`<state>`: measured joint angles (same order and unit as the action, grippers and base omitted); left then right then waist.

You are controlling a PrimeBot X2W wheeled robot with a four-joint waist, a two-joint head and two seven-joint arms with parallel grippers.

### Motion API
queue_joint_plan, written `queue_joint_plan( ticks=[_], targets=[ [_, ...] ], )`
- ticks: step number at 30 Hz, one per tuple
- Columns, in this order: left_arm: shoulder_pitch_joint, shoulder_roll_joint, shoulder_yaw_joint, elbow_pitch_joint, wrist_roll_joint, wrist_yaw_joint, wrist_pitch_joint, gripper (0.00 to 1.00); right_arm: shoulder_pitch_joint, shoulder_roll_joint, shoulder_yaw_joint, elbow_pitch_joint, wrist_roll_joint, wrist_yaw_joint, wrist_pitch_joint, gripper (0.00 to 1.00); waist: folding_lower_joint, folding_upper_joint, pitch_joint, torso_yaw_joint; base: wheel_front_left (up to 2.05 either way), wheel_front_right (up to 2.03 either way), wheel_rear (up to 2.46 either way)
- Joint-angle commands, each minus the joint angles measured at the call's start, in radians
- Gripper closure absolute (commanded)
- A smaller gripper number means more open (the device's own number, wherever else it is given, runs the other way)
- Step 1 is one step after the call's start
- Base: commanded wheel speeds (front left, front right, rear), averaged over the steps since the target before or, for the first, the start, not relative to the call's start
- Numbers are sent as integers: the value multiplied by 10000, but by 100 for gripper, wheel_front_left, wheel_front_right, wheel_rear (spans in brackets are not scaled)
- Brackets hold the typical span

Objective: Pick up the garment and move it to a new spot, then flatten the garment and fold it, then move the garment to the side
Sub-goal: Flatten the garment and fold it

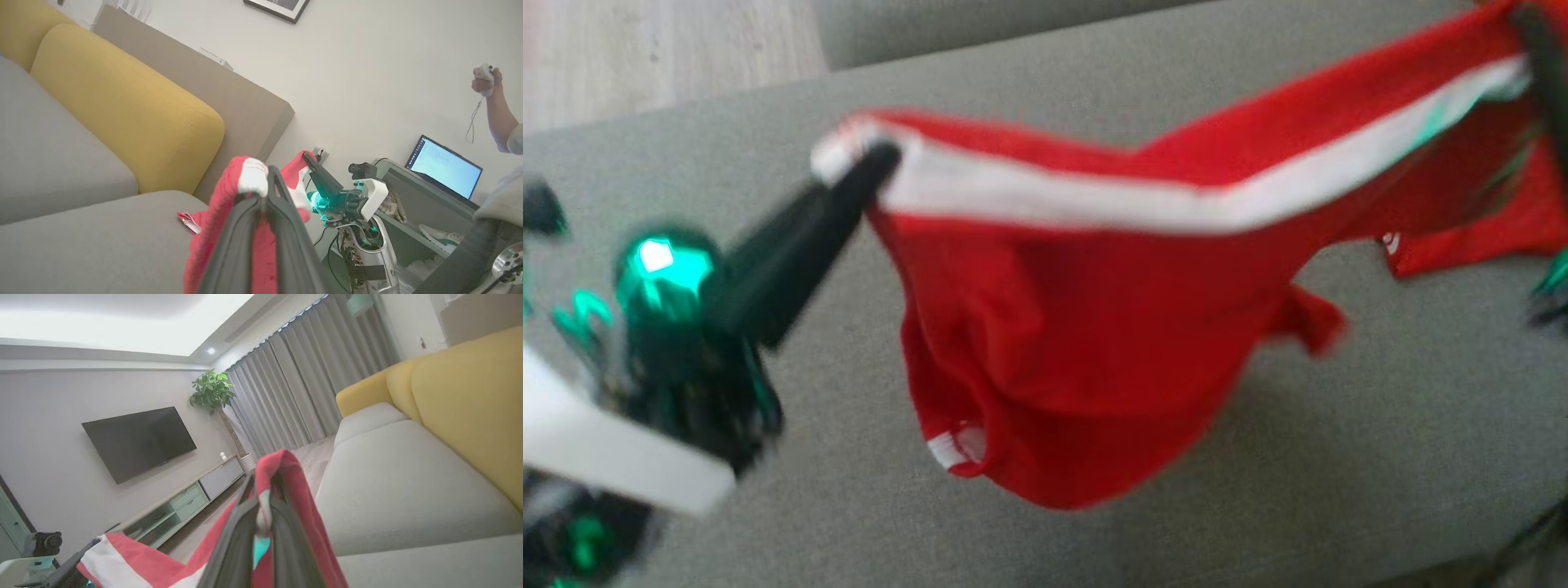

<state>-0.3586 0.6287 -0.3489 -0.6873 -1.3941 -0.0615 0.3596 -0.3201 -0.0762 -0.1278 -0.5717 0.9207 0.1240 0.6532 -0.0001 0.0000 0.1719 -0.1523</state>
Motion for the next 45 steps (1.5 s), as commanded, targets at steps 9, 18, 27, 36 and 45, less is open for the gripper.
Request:
queue_joint_plan(
  ticks=[9,18,27,36,45],
  targets=[
    [-5824,-501,371,3394,645,583,908,100,-5818,251,-965,3025,-1525,67,996,100,1,0,2216,-37,0,0,0],
    [-10248,-2483,-604,8698,3346,-31,-1016,100,-10035,257,-533,8071,-2061,67,-1964,100,1,0,3775,54,0,0,0],
    [-9756,-2967,-2146,10908,4077,-680,-2964,100,-9039,259,999,9786,-1872,67,-3954,100,1,0,3936,72,0,0,0],
    [-5283,-1337,-3971,8544,3060,-690,-4679,100,-3930,106,1857,7835,-2063,67,-4019,100,1,0,2815,222,0,0,0],
    [148,-545,-4825,6634,2899,104,-6062,100,1921,-70,1139,4961,-2301,67,-3461,100,1,0,489,587,0,0,0]
  ],
)
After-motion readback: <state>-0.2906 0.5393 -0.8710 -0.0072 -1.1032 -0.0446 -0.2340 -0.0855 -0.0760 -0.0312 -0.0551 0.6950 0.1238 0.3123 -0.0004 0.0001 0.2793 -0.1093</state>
